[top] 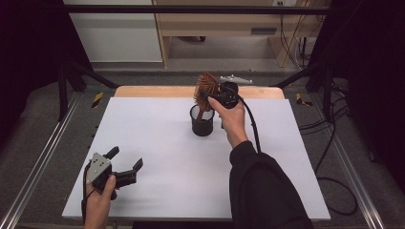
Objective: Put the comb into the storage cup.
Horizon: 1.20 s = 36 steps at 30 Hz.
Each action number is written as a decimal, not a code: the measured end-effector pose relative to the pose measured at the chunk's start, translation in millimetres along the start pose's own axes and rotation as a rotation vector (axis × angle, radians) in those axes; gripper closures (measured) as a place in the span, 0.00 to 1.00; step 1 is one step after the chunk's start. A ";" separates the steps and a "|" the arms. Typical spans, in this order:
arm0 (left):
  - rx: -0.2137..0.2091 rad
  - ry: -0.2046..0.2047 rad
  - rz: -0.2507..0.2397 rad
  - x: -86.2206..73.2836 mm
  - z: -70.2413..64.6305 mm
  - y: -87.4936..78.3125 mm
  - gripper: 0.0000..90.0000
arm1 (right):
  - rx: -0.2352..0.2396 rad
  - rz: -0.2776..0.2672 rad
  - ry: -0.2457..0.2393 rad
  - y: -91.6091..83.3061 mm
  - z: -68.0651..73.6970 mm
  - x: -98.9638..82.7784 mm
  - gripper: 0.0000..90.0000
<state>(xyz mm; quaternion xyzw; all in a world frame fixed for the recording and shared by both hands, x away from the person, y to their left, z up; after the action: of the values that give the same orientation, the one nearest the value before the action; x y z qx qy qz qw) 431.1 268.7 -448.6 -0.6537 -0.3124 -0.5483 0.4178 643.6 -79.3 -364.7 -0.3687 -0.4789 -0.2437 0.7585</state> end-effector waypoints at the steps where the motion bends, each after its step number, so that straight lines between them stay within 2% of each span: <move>1: 0.000 0.000 0.000 0.0 0.0 0.0 0.02 | -0.003 0.003 0.001 -0.1 -0.5 -0.1 0.55; 22: -0.006 -0.004 0.002 0.2 0.5 0.4 0.02 | -0.069 0.027 -0.026 2.8 -19.6 -3.8 0.46; 36: -0.010 -0.004 0.003 -0.2 0.2 0.5 0.02 | -0.075 0.025 -0.029 3.6 -22.2 -5.1 0.45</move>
<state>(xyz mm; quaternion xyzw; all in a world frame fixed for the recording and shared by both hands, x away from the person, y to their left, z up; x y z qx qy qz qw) 431.6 268.7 -449.0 -0.6571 -0.3096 -0.5481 0.4147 656.2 -94.7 -376.5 -0.4064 -0.4757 -0.2464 0.7402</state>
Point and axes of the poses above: each handheld gripper's, and its own axes: y roughly forward along the jaws, x roughly out of its top, z roughly to its left, the point moved 2 cm from there along y, roughly forward along the jaws, and after that the axes turned 2 degrees about -y, right-handed, at the moved point
